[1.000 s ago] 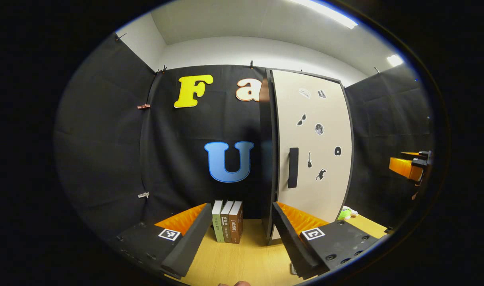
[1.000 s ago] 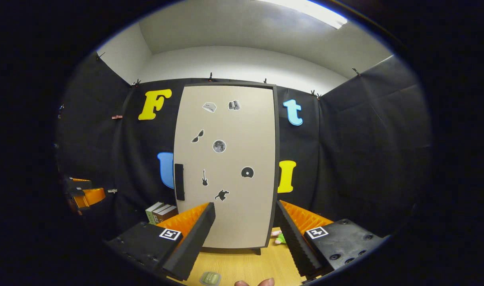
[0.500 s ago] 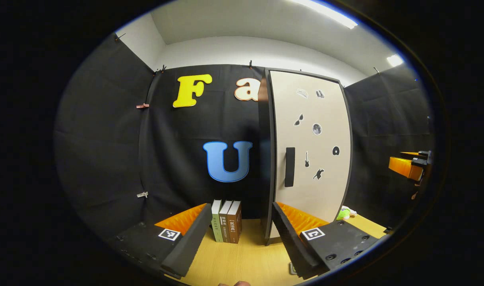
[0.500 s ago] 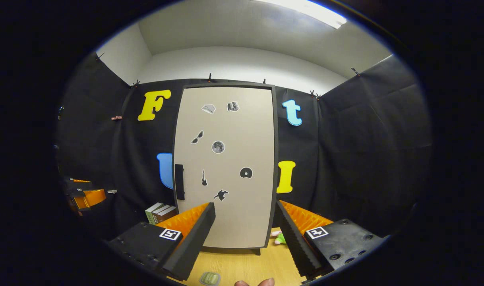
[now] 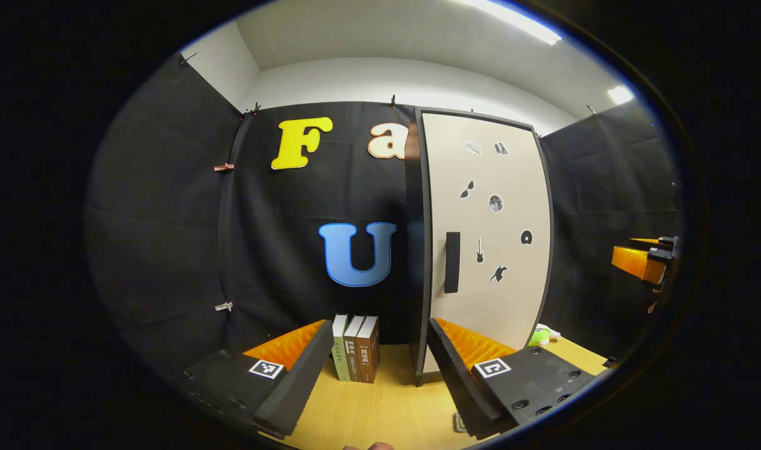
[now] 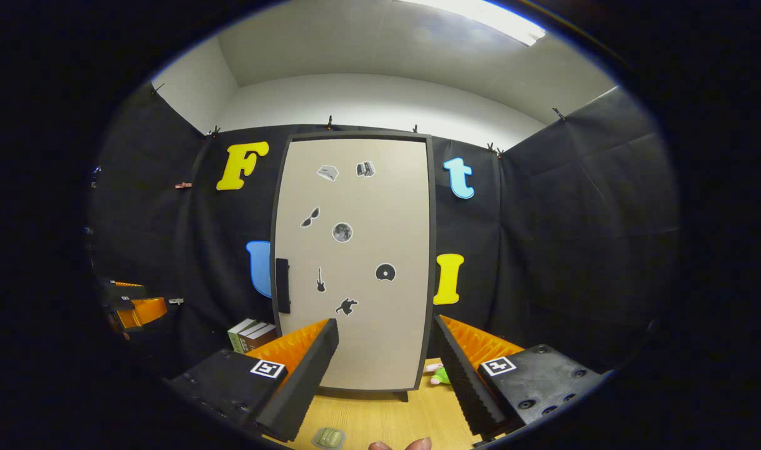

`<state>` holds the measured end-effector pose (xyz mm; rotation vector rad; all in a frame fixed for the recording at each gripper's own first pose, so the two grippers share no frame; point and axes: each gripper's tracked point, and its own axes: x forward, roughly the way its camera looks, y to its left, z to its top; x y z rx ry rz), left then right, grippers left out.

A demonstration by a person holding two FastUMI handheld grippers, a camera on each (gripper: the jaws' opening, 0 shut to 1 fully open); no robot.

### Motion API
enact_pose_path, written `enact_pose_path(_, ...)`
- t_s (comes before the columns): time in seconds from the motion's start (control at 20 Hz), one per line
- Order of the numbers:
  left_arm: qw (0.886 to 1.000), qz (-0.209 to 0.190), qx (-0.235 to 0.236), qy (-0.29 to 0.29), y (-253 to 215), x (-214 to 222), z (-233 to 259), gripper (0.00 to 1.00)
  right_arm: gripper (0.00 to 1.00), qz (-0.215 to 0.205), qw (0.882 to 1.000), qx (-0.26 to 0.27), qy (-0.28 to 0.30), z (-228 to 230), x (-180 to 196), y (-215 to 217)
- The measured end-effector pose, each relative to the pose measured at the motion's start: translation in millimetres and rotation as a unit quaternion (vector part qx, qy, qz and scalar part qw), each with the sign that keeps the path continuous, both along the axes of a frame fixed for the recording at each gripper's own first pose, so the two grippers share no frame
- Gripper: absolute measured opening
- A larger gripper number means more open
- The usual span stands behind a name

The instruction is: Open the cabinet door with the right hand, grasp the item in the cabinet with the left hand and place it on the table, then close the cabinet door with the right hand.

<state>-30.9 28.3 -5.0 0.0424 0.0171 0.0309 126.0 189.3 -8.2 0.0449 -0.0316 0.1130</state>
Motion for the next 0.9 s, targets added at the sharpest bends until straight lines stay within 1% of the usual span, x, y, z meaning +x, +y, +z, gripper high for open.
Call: enact_pose_path(0.9,1.0,0.0,0.005,0.002,-3.0,0.0,0.4,0.95,0.98,0.004,1.0,0.0,0.001,-2.0,0.7,-0.4)
